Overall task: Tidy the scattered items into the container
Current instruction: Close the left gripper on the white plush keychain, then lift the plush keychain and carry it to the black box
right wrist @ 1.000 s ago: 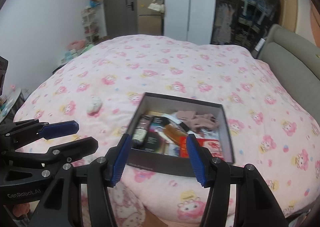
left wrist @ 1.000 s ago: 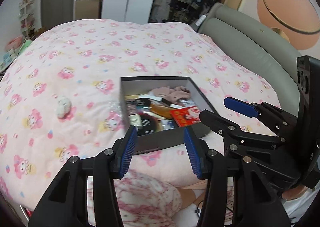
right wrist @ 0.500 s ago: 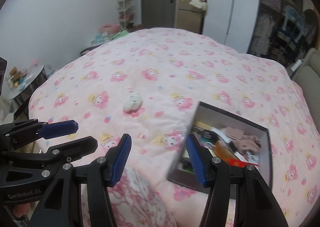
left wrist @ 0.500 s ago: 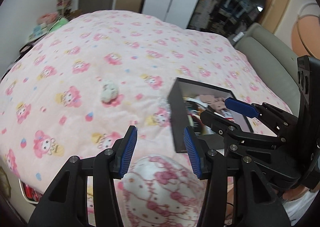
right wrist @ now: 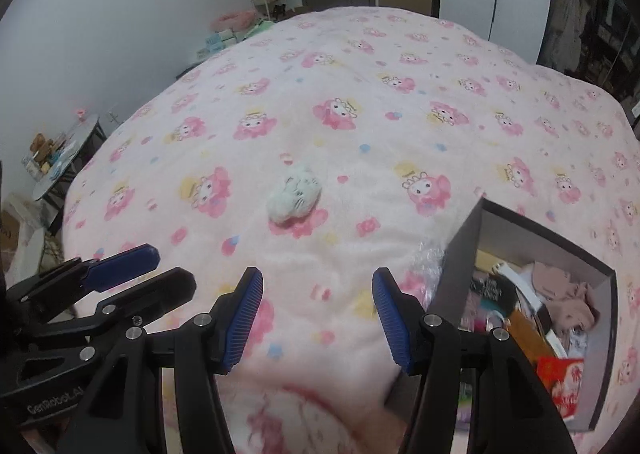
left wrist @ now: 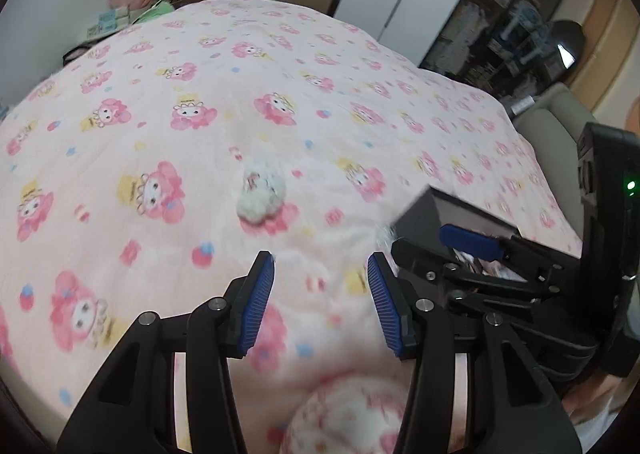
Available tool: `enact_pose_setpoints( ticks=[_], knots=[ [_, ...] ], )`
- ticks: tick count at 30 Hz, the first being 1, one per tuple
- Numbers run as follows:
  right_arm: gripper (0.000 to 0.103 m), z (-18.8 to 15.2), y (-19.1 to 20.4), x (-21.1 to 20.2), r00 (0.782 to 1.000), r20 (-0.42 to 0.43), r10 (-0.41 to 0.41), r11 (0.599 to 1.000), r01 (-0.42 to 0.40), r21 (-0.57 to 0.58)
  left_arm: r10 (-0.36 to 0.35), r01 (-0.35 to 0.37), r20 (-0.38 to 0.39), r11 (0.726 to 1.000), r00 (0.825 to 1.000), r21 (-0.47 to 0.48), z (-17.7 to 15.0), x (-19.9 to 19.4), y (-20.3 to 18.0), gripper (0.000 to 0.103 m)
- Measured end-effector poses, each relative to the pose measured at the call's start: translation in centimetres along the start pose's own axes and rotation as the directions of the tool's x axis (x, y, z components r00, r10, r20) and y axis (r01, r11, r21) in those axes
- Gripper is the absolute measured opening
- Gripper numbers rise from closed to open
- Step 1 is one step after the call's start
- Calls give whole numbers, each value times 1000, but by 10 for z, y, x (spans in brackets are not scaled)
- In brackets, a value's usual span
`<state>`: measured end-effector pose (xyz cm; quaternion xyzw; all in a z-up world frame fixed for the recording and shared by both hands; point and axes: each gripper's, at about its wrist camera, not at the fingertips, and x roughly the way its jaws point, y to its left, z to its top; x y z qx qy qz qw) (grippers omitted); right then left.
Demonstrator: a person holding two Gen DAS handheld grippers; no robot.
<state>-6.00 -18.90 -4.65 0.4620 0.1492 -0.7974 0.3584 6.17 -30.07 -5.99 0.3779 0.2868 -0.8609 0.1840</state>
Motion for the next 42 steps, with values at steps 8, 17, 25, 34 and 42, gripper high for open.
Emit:
enact_pose_setpoints(
  ticks=[8, 17, 25, 34, 42],
  knots=[
    [54, 51, -15, 113, 991, -134, -10, 1000, 10, -6, 41, -52, -67, 981, 997, -185, 36, 97, 54, 51],
    [54, 76, -31, 197, 971, -236, 38, 997, -21, 72, -50, -17, -160, 921, 986, -390, 27, 183, 106, 53],
    [55, 85, -30, 229, 947, -270, 172, 981, -139, 137, -101, 38, -117, 894, 988, -446, 5, 181, 108, 34],
    [46, 64, -5, 205, 858, -273, 435, 899, -400, 178, -106, 62, -110, 938, 988, -342, -1, 136, 82, 18],
    [42, 30, 20, 141, 835, -266, 482, 876, -457, 153, -76, 25, -144, 945, 987, -326, -51, 78, 89, 14]
  ],
)
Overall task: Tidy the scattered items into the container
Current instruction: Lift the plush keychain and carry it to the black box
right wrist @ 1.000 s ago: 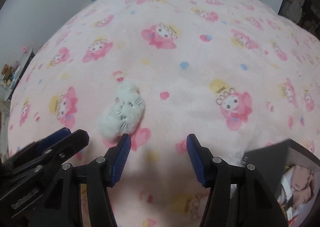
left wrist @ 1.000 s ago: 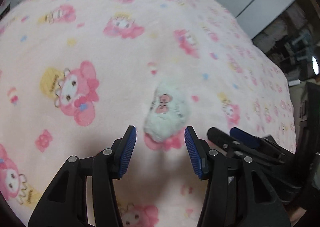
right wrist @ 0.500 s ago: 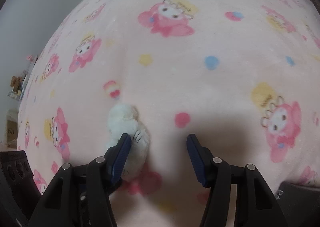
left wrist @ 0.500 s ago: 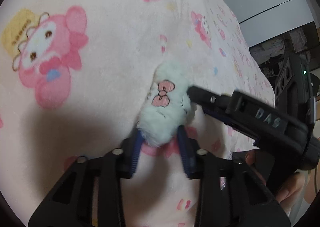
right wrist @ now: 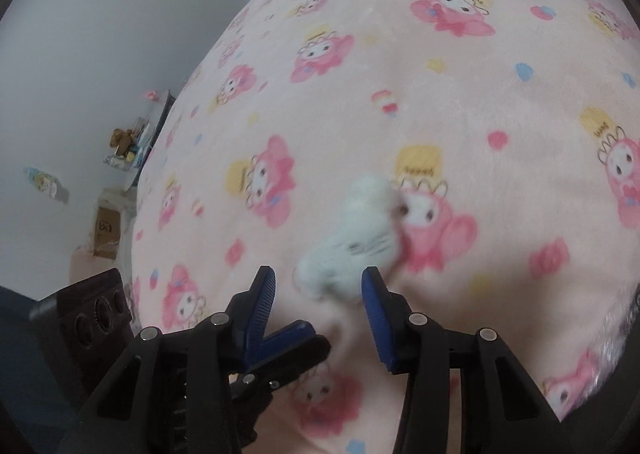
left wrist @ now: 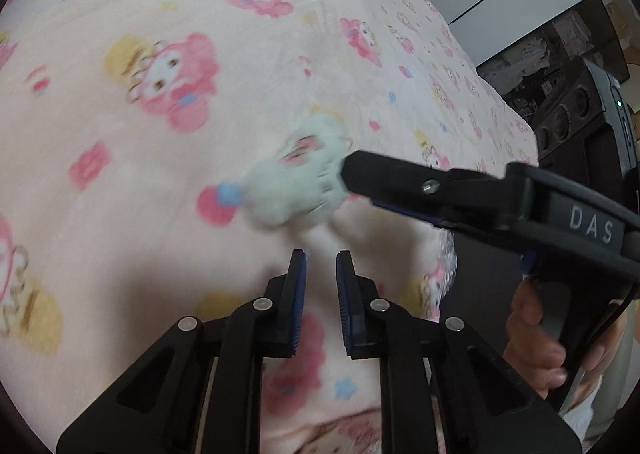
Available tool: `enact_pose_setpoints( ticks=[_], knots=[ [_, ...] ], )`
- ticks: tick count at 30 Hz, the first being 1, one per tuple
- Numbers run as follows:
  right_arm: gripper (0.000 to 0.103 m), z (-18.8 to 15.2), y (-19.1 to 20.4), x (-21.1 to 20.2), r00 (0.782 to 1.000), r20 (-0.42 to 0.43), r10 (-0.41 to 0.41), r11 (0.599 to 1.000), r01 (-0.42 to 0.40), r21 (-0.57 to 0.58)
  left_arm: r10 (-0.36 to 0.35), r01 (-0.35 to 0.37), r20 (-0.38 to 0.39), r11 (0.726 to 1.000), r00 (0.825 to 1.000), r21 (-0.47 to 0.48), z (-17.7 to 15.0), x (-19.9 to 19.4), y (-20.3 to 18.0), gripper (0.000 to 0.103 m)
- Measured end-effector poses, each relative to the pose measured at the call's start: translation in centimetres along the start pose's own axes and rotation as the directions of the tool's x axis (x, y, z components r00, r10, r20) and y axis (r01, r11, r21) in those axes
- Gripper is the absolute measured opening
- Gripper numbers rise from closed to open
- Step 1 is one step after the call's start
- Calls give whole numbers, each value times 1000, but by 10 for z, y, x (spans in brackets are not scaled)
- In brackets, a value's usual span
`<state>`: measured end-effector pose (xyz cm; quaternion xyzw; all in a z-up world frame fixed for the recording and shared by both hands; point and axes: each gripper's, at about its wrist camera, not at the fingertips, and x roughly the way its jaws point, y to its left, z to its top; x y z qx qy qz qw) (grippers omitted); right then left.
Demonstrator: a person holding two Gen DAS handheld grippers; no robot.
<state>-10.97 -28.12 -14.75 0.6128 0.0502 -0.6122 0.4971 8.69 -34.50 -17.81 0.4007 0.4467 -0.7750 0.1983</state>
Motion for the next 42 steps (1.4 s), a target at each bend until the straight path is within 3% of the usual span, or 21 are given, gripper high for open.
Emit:
enact_pose_setpoints(
  ticks=[4, 6, 8, 10, 13, 17, 22, 23, 28, 30, 36, 42],
  knots=[
    [42, -1, 3, 0, 994, 26, -104, 994, 104, -18, -7, 6, -15, 995, 1000, -98, -5, 5, 31, 17],
    [46, 6, -4, 2, 988, 51, -145, 989, 145, 8, -61, 60, -1, 986, 998, -153, 0, 9, 41, 22],
    [50, 17, -16, 6, 984, 78, -162, 986, 158, 56, -106, 109, 25, 978, 994, -176, 6, 11, 43, 34],
    [51, 30, -33, 13, 990, 83, -111, 987, 100, 127, -140, 146, 46, 972, 989, -183, 11, 16, 41, 36],
    [51, 44, -63, 29, 996, 84, 9, 956, -34, 293, -167, 178, 67, 963, 984, -205, 22, 30, 42, 36],
    [51, 54, -65, 57, 997, 15, -72, 967, 66, 245, -143, 162, 91, 952, 986, -260, 35, 41, 54, 33],
    [43, 44, -52, 64, 1000, -25, 15, 986, -11, 167, -136, 152, 83, 959, 987, -241, 39, 36, 54, 28],
    [39, 40, -50, 59, 1000, -19, 6, 987, -3, 161, -144, 158, 76, 959, 987, -233, 37, 31, 51, 27],
    [38, 15, -43, 16, 996, 54, 76, 978, -85, 191, -201, 209, 66, 966, 977, -151, 26, -6, 24, 27],
    [38, 2, -35, -5, 994, 87, 69, 979, -84, 184, -228, 233, 53, 965, 972, -121, 23, -16, 8, 27],
    [38, -47, -9, -82, 977, 209, -32, 990, 2, 140, -306, 306, -19, 952, 952, -2, -6, -48, -47, 27],
    [38, -118, -28, -154, 934, 315, -170, 973, 109, 203, -327, 344, -135, 931, 935, 127, -49, -45, -121, 27]
  ],
)
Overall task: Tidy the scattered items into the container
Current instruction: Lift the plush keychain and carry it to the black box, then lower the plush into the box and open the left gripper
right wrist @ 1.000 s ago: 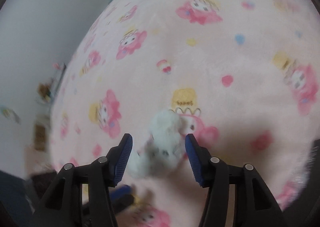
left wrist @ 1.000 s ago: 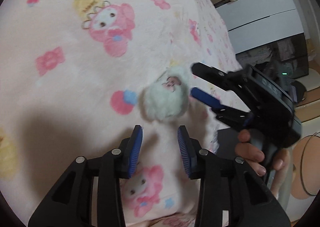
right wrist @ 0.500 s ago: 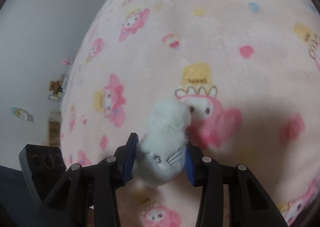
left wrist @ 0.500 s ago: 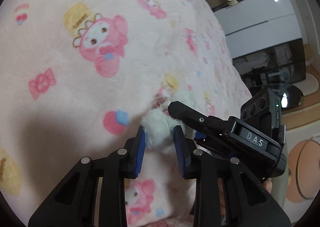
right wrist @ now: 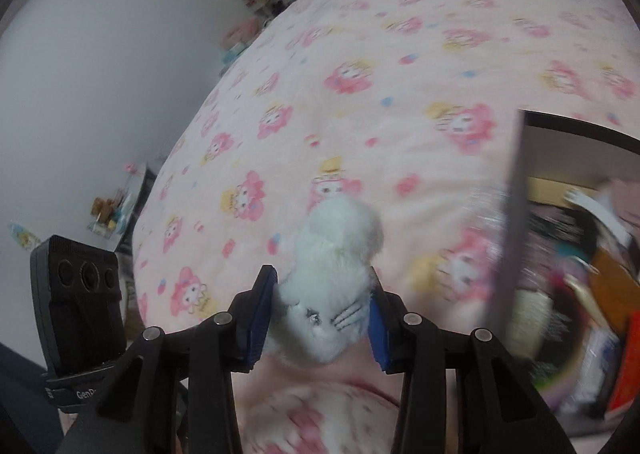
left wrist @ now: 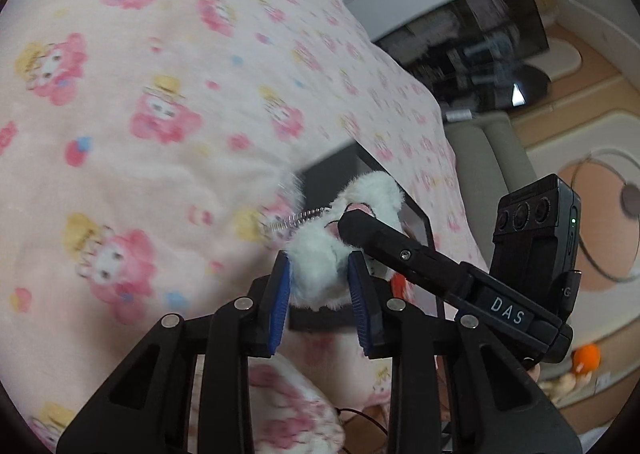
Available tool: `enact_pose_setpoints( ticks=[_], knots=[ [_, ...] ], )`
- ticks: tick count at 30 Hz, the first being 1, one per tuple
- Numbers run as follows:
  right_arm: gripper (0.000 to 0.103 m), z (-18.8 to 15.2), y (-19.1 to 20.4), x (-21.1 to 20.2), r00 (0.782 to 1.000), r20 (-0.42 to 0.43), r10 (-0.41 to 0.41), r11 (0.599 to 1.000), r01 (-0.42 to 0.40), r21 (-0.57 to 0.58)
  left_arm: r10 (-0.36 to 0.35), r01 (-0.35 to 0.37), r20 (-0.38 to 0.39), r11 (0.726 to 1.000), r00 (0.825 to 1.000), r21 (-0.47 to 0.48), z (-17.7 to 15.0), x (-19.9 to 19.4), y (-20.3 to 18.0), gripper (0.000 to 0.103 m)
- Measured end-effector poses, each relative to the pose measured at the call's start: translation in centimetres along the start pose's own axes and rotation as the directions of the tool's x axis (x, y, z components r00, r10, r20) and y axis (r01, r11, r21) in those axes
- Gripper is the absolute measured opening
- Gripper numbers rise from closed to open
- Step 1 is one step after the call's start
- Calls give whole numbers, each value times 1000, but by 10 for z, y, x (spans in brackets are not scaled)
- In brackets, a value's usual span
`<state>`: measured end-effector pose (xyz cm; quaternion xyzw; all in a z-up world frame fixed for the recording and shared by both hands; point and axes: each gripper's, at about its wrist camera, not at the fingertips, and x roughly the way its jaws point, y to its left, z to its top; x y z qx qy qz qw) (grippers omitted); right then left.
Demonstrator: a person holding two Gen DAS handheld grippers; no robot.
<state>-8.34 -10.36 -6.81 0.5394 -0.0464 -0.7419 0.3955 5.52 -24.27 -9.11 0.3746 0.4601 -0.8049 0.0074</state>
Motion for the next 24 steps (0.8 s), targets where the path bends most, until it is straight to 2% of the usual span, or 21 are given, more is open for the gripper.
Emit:
enact_pose_setpoints(
  ticks=[7, 10, 13, 18, 21, 24],
  knots=[
    [38, -24, -74, -73, 992, 88, -95, 990, 85, 108, -19, 34, -136, 993, 990, 112, -27, 67, -82, 27],
    [38, -34, -114, -89, 987, 92, -132, 976, 114, 187, 18, 12, -195, 988, 981, 151, -35, 105, -106, 27],
    [38, -45, -147, -88, 984, 64, -165, 956, 143, 256, 81, -37, -262, 985, 962, 168, -43, 139, -115, 27],
    [38, -55, -170, -81, 988, 11, -155, 948, 146, 282, 210, -151, -244, 959, 947, 238, -47, 150, -123, 27],
    [39, -56, -168, -81, 985, -8, -175, 954, 171, 246, 252, -192, -248, 950, 935, 245, -46, 153, -121, 27],
    [39, -60, -169, -89, 978, 23, -207, 952, 196, 234, 264, -199, -249, 945, 932, 259, -46, 157, -119, 27]
  ],
)
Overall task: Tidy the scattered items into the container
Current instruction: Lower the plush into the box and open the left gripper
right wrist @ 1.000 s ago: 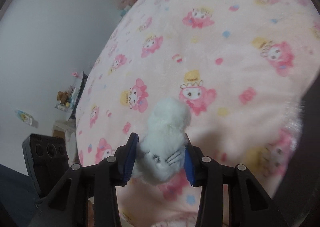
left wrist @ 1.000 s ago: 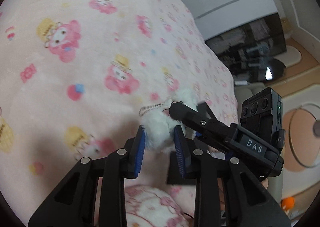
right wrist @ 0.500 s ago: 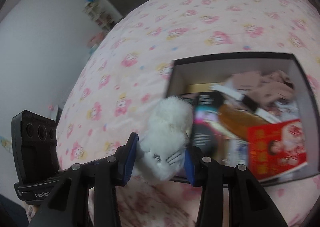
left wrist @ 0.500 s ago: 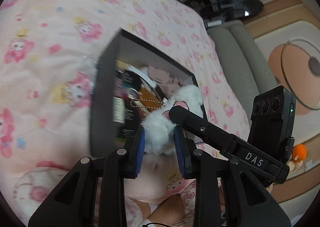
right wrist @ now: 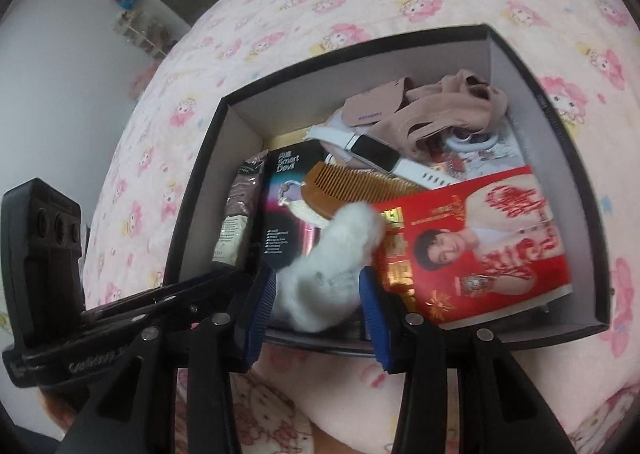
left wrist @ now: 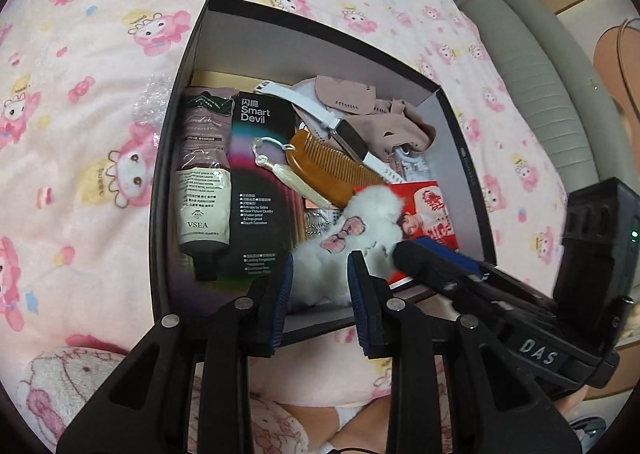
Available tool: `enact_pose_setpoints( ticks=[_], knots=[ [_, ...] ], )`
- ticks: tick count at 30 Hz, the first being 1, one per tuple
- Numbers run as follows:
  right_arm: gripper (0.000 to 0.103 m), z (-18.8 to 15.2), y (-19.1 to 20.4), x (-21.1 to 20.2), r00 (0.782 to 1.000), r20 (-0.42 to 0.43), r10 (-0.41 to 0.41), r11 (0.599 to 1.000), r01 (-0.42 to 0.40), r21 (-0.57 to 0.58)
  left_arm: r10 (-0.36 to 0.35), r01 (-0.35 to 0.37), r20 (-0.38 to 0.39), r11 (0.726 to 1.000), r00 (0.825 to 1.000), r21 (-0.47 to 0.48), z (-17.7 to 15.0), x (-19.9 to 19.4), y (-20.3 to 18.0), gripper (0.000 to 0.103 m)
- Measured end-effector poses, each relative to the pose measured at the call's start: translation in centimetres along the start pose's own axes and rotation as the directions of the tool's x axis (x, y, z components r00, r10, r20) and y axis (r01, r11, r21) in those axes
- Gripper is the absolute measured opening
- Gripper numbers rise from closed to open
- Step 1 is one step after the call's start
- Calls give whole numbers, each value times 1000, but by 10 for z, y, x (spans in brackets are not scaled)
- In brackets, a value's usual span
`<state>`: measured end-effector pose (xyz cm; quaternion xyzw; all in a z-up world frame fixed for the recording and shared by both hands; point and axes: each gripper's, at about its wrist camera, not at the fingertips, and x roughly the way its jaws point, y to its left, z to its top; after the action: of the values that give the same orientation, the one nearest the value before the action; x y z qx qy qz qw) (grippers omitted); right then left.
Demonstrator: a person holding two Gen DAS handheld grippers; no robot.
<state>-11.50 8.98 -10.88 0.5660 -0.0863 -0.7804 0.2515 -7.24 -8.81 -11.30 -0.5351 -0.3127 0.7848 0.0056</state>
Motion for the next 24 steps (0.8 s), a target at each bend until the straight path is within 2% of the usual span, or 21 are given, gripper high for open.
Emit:
enact_pose_setpoints(
  ticks=[4, 6, 8, 10, 13, 16, 18, 21, 22, 24],
  knots=[
    [37, -4, -5, -18, 995, 91, -50, 998, 52, -26, -70, 69, 11, 996, 997, 49, 0, -2, -12, 27],
    [33, -5, -3, -24, 987, 127, -103, 992, 111, -54, -100, 100, -8, 991, 995, 84, 0, 4, -22, 27],
    [33, -6, 1, -26, 970, 149, -193, 974, 207, -87, -105, 108, -37, 988, 994, 114, -1, 12, -29, 27],
    [33, -6, 1, -25, 959, 152, -240, 961, 257, -106, -96, 104, -65, 986, 993, 131, -2, 22, -35, 27],
    [33, -5, -3, -20, 959, 134, -249, 958, 264, -112, -4, 14, -74, 991, 997, 130, -1, 31, -36, 27],
    [33, -6, -5, -16, 959, 121, -257, 955, 272, -120, 86, -78, -73, 991, 994, 108, 1, 33, -29, 27],
    [33, -8, -3, -15, 954, 122, -273, 948, 288, -134, 61, -53, -66, 992, 996, 111, 0, 28, -26, 27],
    [33, -8, -1, -15, 948, 122, -295, 939, 311, -148, -43, 49, -57, 992, 997, 116, 1, 19, -24, 27],
    [33, -8, -1, -14, 946, 118, -302, 937, 317, -145, -56, 63, -57, 991, 997, 117, 3, 18, -23, 28],
    [33, -7, -2, -11, 944, 107, -311, 935, 324, -141, -24, 30, -53, 993, 998, 112, 6, 23, -21, 28]
  ],
)
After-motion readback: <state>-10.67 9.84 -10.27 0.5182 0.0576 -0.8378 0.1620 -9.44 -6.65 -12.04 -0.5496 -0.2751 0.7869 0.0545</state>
